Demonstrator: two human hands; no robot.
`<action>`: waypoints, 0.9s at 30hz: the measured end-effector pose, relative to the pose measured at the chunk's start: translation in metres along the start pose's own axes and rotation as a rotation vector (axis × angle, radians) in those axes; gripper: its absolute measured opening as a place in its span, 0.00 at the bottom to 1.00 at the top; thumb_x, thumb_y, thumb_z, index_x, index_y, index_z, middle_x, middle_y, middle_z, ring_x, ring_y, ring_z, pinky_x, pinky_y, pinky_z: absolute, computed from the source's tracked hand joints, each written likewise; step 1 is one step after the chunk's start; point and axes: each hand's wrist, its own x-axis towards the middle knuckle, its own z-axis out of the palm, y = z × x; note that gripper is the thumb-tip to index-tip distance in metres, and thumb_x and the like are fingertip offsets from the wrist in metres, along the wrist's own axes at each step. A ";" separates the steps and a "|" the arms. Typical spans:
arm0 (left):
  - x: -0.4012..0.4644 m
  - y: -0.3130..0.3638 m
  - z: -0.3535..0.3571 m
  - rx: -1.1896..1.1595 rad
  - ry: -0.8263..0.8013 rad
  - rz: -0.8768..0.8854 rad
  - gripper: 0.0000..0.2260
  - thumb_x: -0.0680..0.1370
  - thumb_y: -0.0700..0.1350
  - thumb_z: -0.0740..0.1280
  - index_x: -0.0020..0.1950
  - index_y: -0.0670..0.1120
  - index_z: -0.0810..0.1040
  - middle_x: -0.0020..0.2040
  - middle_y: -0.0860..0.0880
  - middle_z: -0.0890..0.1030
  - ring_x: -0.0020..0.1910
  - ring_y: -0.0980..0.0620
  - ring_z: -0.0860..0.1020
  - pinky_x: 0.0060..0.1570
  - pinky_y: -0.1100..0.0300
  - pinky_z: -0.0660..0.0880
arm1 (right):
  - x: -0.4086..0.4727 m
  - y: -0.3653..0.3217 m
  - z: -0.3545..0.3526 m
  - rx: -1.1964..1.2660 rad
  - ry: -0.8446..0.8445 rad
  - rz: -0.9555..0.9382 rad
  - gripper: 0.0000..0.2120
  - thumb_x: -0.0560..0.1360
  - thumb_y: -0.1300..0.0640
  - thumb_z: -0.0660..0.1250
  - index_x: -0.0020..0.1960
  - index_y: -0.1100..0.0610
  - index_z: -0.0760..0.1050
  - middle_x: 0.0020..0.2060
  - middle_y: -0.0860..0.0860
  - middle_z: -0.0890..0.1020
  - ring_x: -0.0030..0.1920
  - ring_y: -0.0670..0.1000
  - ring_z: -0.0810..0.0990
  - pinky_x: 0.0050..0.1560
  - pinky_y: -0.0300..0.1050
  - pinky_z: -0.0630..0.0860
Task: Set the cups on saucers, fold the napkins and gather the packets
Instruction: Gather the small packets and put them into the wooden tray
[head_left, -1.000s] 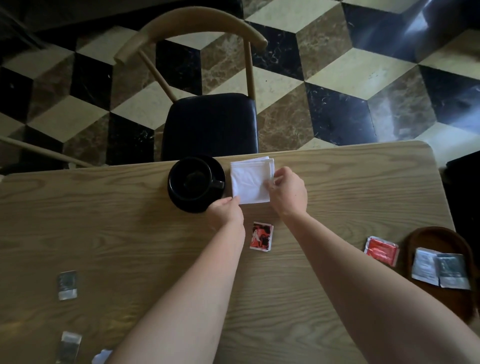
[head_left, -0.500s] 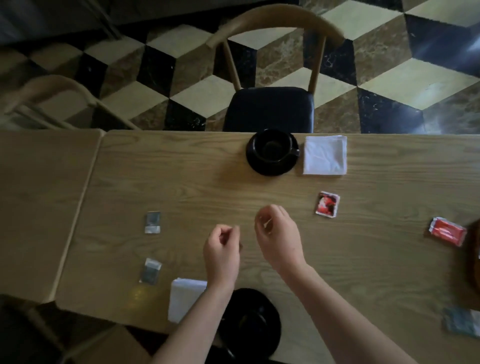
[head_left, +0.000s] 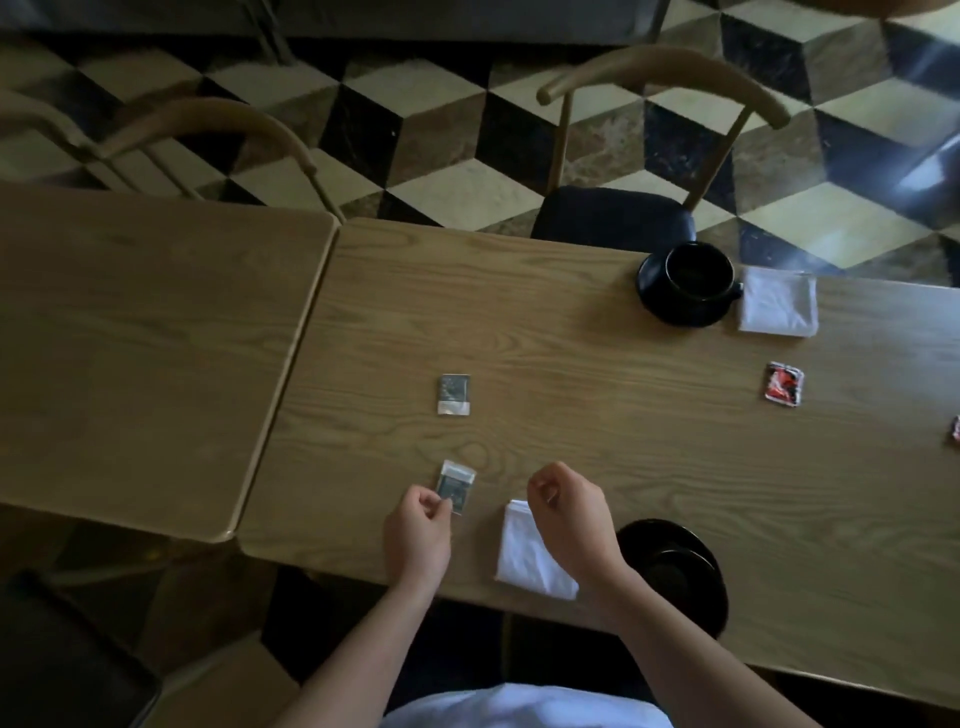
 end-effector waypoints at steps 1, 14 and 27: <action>0.005 -0.005 -0.003 0.037 -0.017 -0.010 0.08 0.75 0.43 0.73 0.40 0.47 0.76 0.35 0.51 0.79 0.39 0.45 0.80 0.38 0.55 0.74 | 0.003 -0.007 0.005 -0.026 -0.007 0.027 0.06 0.76 0.56 0.65 0.41 0.50 0.77 0.36 0.44 0.82 0.38 0.45 0.79 0.38 0.44 0.74; 0.046 -0.007 0.024 0.247 -0.034 -0.036 0.19 0.70 0.56 0.75 0.52 0.45 0.79 0.54 0.45 0.79 0.56 0.44 0.76 0.55 0.52 0.72 | 0.126 -0.077 0.059 -0.069 -0.060 0.273 0.12 0.70 0.57 0.63 0.28 0.58 0.70 0.23 0.49 0.72 0.27 0.52 0.71 0.26 0.40 0.64; 0.065 -0.011 0.032 0.363 -0.110 0.029 0.10 0.73 0.56 0.71 0.44 0.50 0.79 0.47 0.51 0.81 0.53 0.48 0.75 0.57 0.55 0.69 | 0.170 -0.076 0.105 -0.057 -0.028 0.434 0.19 0.72 0.45 0.72 0.56 0.57 0.75 0.51 0.54 0.83 0.50 0.58 0.83 0.43 0.44 0.71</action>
